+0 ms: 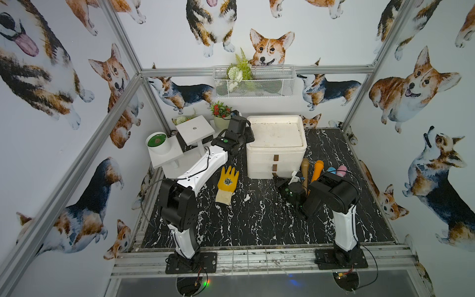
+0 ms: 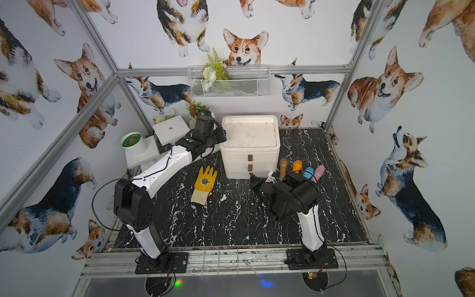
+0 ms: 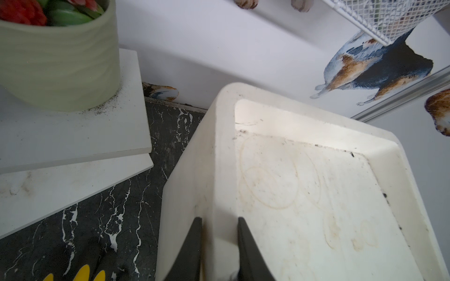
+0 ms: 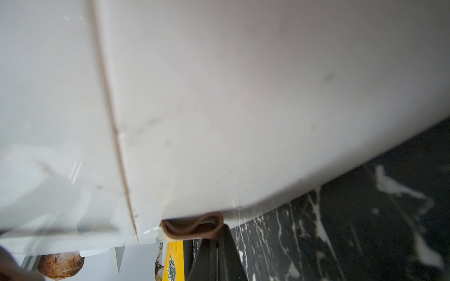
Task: Take the microphone out of the drawer
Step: Open the drawer in the storage box.
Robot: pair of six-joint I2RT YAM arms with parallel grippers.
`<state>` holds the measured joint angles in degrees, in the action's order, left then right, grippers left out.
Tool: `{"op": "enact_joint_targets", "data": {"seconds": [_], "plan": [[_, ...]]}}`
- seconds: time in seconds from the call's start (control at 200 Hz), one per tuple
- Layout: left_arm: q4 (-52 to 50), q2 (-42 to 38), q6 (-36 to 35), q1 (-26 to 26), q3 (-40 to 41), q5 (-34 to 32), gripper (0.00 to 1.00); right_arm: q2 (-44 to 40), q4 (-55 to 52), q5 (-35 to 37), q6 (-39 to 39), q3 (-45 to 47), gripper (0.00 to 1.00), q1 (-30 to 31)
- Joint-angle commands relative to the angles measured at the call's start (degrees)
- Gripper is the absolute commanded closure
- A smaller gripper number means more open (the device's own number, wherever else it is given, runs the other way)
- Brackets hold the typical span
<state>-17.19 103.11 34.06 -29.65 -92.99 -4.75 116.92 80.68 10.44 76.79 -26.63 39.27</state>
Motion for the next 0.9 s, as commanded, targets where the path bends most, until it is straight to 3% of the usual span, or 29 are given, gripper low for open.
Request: {"op": "enact_joint_targets", "data": {"seconds": [0.0, 0.526, 0.896], "plan": [[-16.5, 1.0, 2.1, 0.0, 0.9, 5.4, 0.9, -1.4, -1.5, 1.9, 0.9, 1.0, 1.0, -0.2], [-15.9, 1.6, 2.7, 0.0, -0.5, 5.0, 0.9, -6.3, -4.2, 2.3, 4.8, 2.4, 1.0, 7.7], [-15.6, 1.6, 2.8, 0.0, -0.3, 4.8, 0.9, -9.7, -3.9, 4.3, 7.1, 5.9, 1.0, 10.0]]}}
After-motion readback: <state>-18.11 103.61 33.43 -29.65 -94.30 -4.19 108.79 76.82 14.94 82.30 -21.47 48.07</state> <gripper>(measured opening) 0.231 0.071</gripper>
